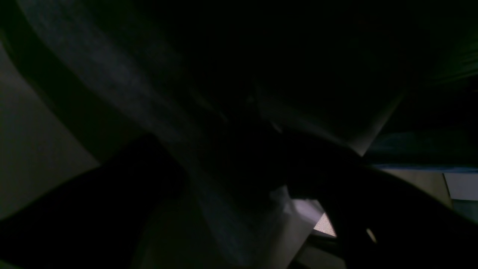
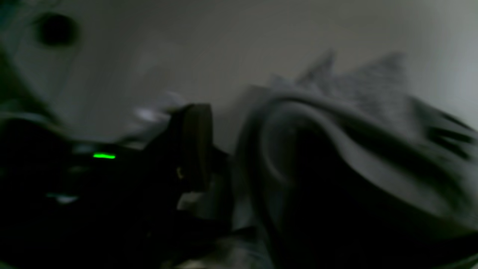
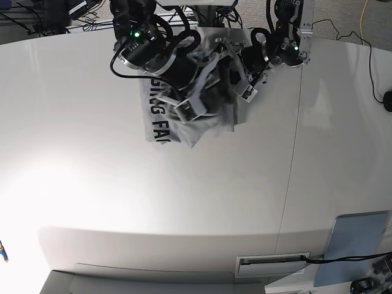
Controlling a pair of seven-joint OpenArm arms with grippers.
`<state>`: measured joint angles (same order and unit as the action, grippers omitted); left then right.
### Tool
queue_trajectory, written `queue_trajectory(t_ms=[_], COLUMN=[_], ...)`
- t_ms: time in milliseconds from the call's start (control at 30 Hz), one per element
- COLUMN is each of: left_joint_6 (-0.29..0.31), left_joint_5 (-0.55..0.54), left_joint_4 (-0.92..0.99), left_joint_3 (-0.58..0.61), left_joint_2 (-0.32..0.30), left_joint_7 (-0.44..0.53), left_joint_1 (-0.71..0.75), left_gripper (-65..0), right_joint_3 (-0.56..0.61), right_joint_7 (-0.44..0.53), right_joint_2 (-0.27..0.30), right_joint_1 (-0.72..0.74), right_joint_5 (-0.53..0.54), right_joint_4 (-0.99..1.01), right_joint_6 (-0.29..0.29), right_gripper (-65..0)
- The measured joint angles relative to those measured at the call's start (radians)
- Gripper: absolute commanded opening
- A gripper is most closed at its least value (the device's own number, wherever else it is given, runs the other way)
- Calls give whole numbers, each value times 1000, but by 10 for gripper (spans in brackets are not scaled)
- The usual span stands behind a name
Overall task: Fold the T-shirt properly
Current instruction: 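Lift the strip end with the right gripper and fold it toward the left gripper, then lower the folded bundle with both grippers and release it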
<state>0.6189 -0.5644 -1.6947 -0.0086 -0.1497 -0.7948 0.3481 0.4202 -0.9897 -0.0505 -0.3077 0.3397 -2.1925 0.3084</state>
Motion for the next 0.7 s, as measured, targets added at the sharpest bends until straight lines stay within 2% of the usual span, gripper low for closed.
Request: queue_trajectory(t_ms=[33,100,267,367,433,533,700], left_joint_6=[0,0,3,-3,-44,-55,-54], left_joint_5=[0,0,-8,-15,-22,-27,-26], left_joint_4=[0,0,-15,-51,-87,-146,-234], left_joint_3=[0,0,1,1,-5,-48,-208], left_joint_2=[0,-2,-46,-92,-114,-144,-161], left_joint_7=[0,0,-11,-56,-87,-140,-193], left_joint_1=[0,0,0,0,2,4,66], left_gripper=[-261,-261,-261,-261,-261,-261,-262], right_joint_3=[0,2,2,1,1,1,1], right_joint_7=[0,0,-1,-1,-3,-1,3], right_joint_2=[0,0,0,0,0,0,6], right_joint_1=[0,0,0,0,0,3,5], right_joint_5=[43,81,61,-18,-79,-175,-360], right_joint_4=[0,0,0,-1,-13,-49,-68], right_joint_6=[27,44,45,50,50,43,-57], right_gripper=[-406,-406,-406,-406,-406,-406,-406])
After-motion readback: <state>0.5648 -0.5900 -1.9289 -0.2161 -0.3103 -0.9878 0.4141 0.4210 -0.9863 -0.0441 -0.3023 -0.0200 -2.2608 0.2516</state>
